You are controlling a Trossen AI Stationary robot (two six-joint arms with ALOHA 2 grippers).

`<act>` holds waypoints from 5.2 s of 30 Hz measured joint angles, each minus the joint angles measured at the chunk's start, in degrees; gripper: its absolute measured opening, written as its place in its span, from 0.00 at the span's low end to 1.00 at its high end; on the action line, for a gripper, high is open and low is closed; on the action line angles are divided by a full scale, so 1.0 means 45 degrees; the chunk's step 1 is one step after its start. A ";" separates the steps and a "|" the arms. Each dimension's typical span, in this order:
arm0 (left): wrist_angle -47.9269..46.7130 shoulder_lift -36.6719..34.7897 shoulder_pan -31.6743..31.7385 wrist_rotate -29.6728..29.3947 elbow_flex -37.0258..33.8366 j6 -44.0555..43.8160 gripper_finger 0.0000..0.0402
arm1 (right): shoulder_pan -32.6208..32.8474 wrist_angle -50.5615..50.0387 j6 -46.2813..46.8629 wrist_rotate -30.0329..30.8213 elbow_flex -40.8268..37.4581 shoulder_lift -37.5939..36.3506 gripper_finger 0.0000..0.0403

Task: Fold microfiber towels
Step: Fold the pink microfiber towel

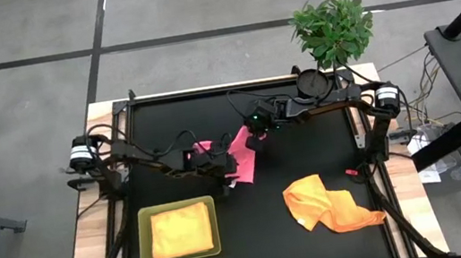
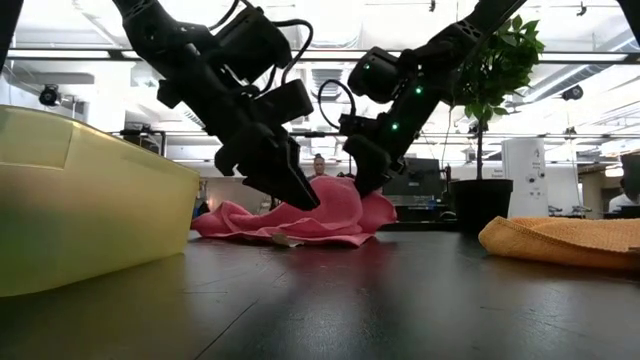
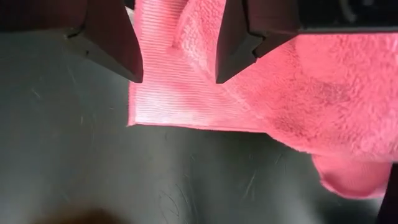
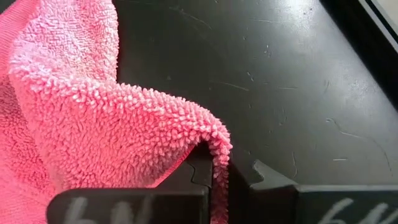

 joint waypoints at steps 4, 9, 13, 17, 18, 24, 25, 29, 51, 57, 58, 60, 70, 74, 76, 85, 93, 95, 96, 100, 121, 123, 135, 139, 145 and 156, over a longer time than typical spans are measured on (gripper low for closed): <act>-0.0036 0.0017 0.0056 0.0042 0.0000 0.0201 0.47 | 0.0000 0.0071 0.0000 -0.0003 -0.0005 0.0000 0.02; -0.0027 0.0017 0.0172 -0.0015 -0.0005 0.0735 0.47 | 0.0000 0.0117 0.0159 -0.0003 -0.0005 0.0000 0.02; -0.0105 0.0017 0.0148 -0.0316 -0.0017 0.0961 0.47 | 0.0005 0.0117 0.0206 -0.0003 -0.0024 0.0000 0.02; -0.0078 0.0426 0.0154 -0.0668 -0.0104 0.0903 0.47 | 0.0002 0.0123 0.0195 -0.0001 -0.0027 -0.0005 0.02; -0.0097 0.0601 0.0142 -0.0680 -0.0129 0.0865 0.47 | 0.0002 0.0126 0.0189 -0.0003 -0.0029 -0.0005 0.02; 0.0690 0.1393 0.0047 -0.1429 -0.0055 0.0472 0.47 | 0.0001 0.0172 0.0180 -0.0002 -0.0029 -0.0005 0.02; 0.0688 0.1389 0.0016 -0.1471 -0.0049 0.0425 0.47 | 0.0000 0.0165 0.0180 -0.0004 -0.0029 -0.0005 0.02; 0.0467 0.1181 -0.0099 -0.1682 -0.0081 0.0416 0.47 | 0.0000 0.0158 0.0180 0.0001 -0.0049 -0.0005 0.02; -0.0885 -0.1371 -0.0126 -0.2957 -0.0068 0.1845 0.00 | 0.0005 -0.0936 -0.0036 -0.0016 0.0356 -0.0210 0.02; -0.2454 -0.4811 -0.0129 -0.3393 -0.0114 0.1780 0.00 | 0.0058 -0.1937 -0.0324 -0.1392 0.0505 -0.0937 0.09; -0.2673 -0.5370 -0.0134 -0.3388 -0.0158 0.1617 0.00 | 0.0058 -0.2032 -0.0355 -0.1792 0.0505 -0.1034 0.12; -0.3205 -0.6241 -0.0154 -0.3389 -0.0199 0.1084 0.00 | 0.0092 -0.2145 -0.0373 -0.2558 0.0479 -0.1122 0.17; -0.5506 -0.8995 -0.0236 -0.2893 -0.1787 -0.1544 0.00 | 0.0330 -0.0893 -0.0532 -0.3381 -0.0920 -0.0771 0.42; -0.5425 -0.9331 -0.0231 -0.2933 -0.2321 -0.2085 0.00 | 0.0315 0.0214 -0.0161 -0.3345 -0.1575 -0.0483 0.47; -0.5390 -0.9400 -0.0231 -0.2995 -0.2481 -0.2164 0.00 | 0.0329 0.0935 -0.0024 -0.3344 -0.1852 -0.0342 0.48; -0.4994 -0.9403 -0.0226 -0.3026 -0.2540 -0.2155 0.00 | 0.0811 0.2260 -0.1180 -0.2349 -0.2215 0.0436 0.48; -0.4884 -0.9367 -0.0226 -0.3048 -0.2540 -0.2053 0.00 | 0.0918 0.2545 -0.1651 -0.1789 -0.2210 0.0548 0.40; -0.4850 -0.9370 -0.0226 -0.3048 -0.2550 -0.2053 0.00 | 0.0918 0.2545 -0.1647 -0.1724 -0.2210 0.0515 0.36; -0.4843 -0.9363 -0.0226 -0.3048 -0.2572 -0.2056 0.00 | 0.0910 0.2541 -0.1651 -0.1683 -0.2210 0.0506 0.33; -0.4824 -0.9342 -0.0226 -0.3048 -0.2613 -0.2062 0.00 | 0.0899 0.2535 -0.1678 -0.1641 -0.2210 0.0500 0.21; -0.5340 -1.0778 0.1714 -0.3966 -0.0495 -0.0389 0.00 | 0.0754 -0.3297 -0.4860 0.2187 0.1438 -0.2912 0.02; -0.5624 -1.1097 0.2302 -0.3892 -0.0233 -0.0353 0.00 | 0.0574 -0.3523 -0.5355 0.2411 0.2025 -0.3189 0.02; -0.5601 -1.1937 0.6734 0.0253 0.0092 0.3444 0.00 | -0.0950 -0.4416 -0.7170 0.2465 0.5060 -0.3273 0.02; -0.6582 -1.1870 0.6967 0.1585 0.0053 0.4485 0.00 | -0.0944 -0.5642 -0.6851 0.2372 0.5333 -0.3412 0.02; -0.7413 -1.1305 0.6896 0.4737 -0.0149 0.3910 0.00 | -0.0383 -0.7839 -0.5458 0.1862 0.4897 -0.3424 0.02; -0.7305 -0.9642 0.5158 0.5672 -0.2143 0.1891 0.00 | 0.1864 -0.8500 -0.3080 -0.0898 0.1889 -0.3419 0.02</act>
